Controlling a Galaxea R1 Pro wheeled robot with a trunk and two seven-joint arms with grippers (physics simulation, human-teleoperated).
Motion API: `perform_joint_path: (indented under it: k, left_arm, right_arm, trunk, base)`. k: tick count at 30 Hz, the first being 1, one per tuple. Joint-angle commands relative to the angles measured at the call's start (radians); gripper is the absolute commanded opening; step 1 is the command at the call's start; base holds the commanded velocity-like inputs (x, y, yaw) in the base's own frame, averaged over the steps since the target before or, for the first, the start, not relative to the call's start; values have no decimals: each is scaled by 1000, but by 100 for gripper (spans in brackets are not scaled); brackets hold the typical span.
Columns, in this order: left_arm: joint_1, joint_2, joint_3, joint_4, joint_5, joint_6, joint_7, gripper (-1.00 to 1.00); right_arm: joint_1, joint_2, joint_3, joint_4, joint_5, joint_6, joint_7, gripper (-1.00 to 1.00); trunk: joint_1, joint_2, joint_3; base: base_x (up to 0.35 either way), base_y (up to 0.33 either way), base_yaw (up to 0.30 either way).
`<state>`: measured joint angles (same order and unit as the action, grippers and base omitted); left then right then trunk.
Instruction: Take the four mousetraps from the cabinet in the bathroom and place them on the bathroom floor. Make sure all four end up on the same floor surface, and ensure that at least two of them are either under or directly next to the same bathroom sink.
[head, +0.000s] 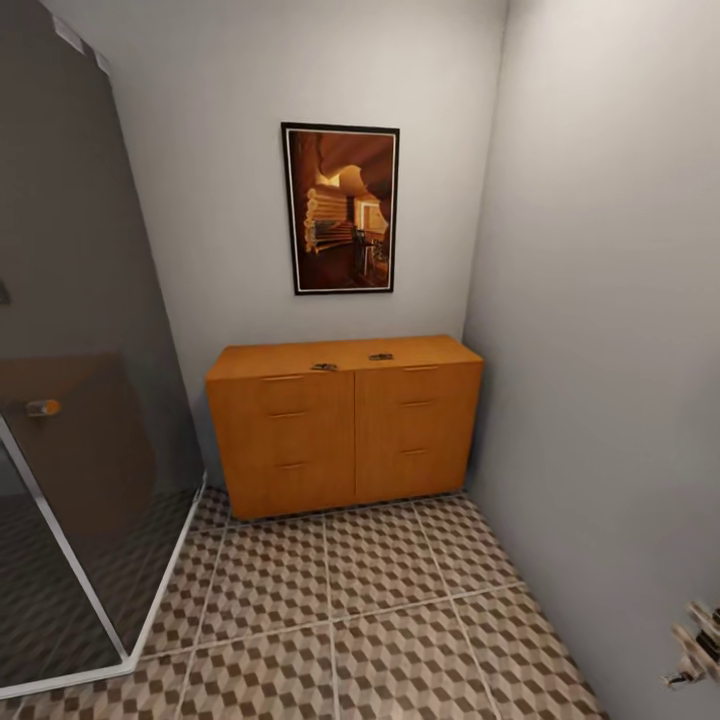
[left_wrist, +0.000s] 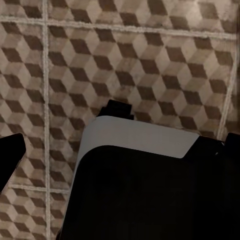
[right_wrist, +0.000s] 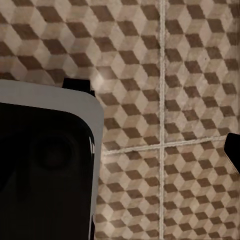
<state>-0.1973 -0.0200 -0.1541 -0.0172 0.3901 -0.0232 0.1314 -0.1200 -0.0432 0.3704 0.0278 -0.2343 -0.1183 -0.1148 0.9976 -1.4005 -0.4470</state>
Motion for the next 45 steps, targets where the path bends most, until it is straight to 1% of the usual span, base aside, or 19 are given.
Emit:
perform_joint_path:
  k: [1,45]
  left_arm:
    - [-1,0,-9,0,9,-2,3,100]
    - [0,0,-10,0,8,-10,4,100]
  right_arm:
    - [-1,0,8,3,-10,-6,0,100]
    - [-1,-2,8,3,-11,-6,0,100]
  trunk:
    - [1,0,-1]
    - [1,0,-1]
  base:
    - [324,0,0]
    - [325,0,0]
